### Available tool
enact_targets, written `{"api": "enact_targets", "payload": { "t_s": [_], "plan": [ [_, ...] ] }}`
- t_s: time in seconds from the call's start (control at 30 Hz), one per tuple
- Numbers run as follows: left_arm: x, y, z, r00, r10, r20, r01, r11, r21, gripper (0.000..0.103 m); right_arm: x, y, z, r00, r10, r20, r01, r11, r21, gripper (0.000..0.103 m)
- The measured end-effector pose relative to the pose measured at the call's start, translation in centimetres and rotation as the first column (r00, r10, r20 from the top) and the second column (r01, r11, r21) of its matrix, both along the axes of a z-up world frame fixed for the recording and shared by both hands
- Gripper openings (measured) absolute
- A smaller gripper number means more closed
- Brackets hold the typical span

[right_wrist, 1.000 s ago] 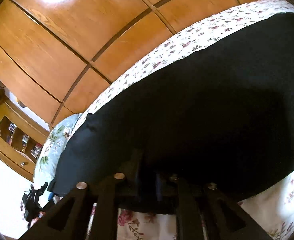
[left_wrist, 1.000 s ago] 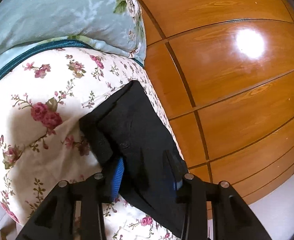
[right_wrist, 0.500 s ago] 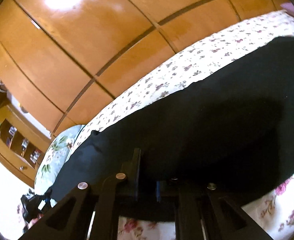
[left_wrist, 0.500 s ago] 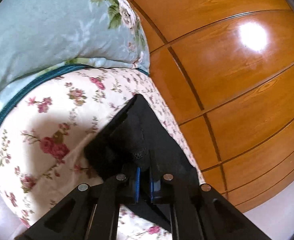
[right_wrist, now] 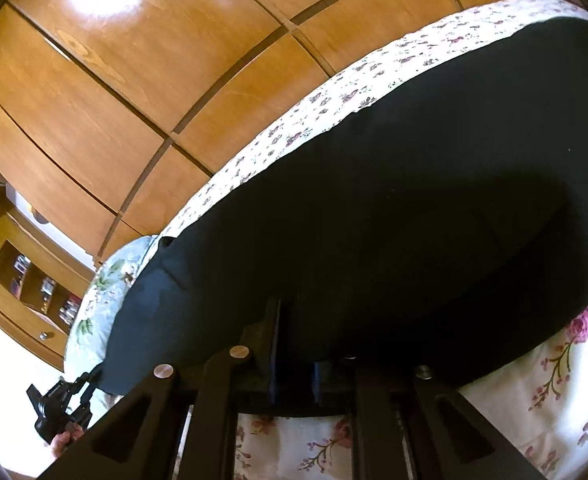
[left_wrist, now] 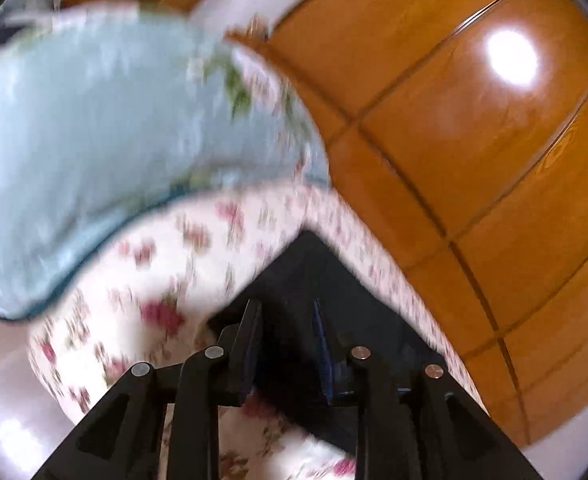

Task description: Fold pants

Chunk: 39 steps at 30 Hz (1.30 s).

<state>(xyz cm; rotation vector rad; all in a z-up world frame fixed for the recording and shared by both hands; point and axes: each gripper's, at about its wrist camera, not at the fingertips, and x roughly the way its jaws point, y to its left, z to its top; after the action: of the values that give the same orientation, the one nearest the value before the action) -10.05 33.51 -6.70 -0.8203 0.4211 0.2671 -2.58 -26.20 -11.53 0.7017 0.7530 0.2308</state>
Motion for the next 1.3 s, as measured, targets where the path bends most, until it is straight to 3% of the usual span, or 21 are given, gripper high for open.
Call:
{"api": "enact_targets", "payload": {
  "t_s": [0.13, 0.2, 0.3, 0.4, 0.43, 0.5, 0.53, 0.7, 0.8, 0.87, 0.97, 1.1, 1.3],
  "plan": [
    [1.5, -2.1, 3.0, 0.999, -0.032, 0.037, 0.029, 0.996, 0.086, 0.025, 0.4, -1.0, 0.7, 1.000, -0.024, 0.017, 0.024, 1.000, 0.015, 0.019],
    [2.8, -3.8, 3.7, 0.993, -0.095, 0.067, 0.087, 0.990, 0.112, 0.026, 0.5, -2.1, 1.1, 0.999, -0.050, 0.022, 0.050, 0.999, 0.005, 0.022],
    [6.4, -7.6, 3.6, 0.971, -0.236, 0.043, 0.229, 0.965, 0.125, 0.027, 0.5, -4.7, 1.5, 0.992, -0.124, 0.028, 0.124, 0.992, 0.009, 0.027],
    [9.7, -11.3, 2.3, 0.927, -0.375, -0.005, 0.372, 0.920, 0.121, 0.027, 0.4, -8.4, 1.7, 0.973, -0.229, 0.031, 0.229, 0.973, 0.002, 0.029],
    [11.3, -13.2, 1.4, 0.896, -0.443, -0.043, 0.444, 0.886, 0.130, 0.027, 0.2, -10.2, 1.7, 0.961, -0.274, 0.032, 0.273, 0.962, 0.018, 0.030],
    [13.3, -15.6, 0.2, 0.856, -0.507, -0.103, 0.517, 0.846, 0.131, 0.027, 0.0, -12.9, 1.4, 0.939, -0.342, 0.025, 0.341, 0.939, 0.044, 0.032],
    [15.0, -17.3, -0.8, 0.811, -0.566, -0.146, 0.583, 0.804, 0.120, 0.027, -0.1, -14.8, 1.2, 0.922, -0.387, 0.022, 0.384, 0.920, 0.071, 0.032],
    [18.1, -22.1, -3.1, 0.726, -0.643, -0.243, 0.679, 0.727, 0.103, 0.027, 0.0, -20.6, 0.2, 0.869, -0.496, 0.010, 0.486, 0.855, 0.183, 0.031],
    [18.1, -22.2, -4.7, 0.740, -0.633, -0.225, 0.663, 0.743, 0.092, 0.027, 0.6, -22.2, -0.2, 0.852, -0.524, 0.013, 0.509, 0.832, 0.220, 0.021],
    [17.6, -22.0, -4.8, 0.739, -0.643, -0.201, 0.668, 0.739, 0.092, 0.027, 0.9, -22.5, -0.5, 0.848, -0.530, 0.005, 0.515, 0.825, 0.232, 0.008],
    [17.4, -21.7, -4.8, 0.736, -0.653, -0.178, 0.672, 0.737, 0.076, 0.027, 0.7, -22.5, -0.1, 0.854, -0.520, 0.014, 0.502, 0.831, 0.237, 0.008],
    [17.0, -21.1, -5.0, 0.734, -0.662, -0.151, 0.675, 0.735, 0.065, 0.027, -1.8, -22.0, 1.7, 0.859, -0.508, 0.062, 0.491, 0.853, 0.179, 0.008],
    [17.4, -20.4, -5.3, 0.704, -0.704, -0.096, 0.707, 0.707, 0.000, 0.027, -4.7, -21.9, 1.4, 0.861, -0.509, -0.001, 0.506, 0.855, 0.109, 0.008]
  ]
}}
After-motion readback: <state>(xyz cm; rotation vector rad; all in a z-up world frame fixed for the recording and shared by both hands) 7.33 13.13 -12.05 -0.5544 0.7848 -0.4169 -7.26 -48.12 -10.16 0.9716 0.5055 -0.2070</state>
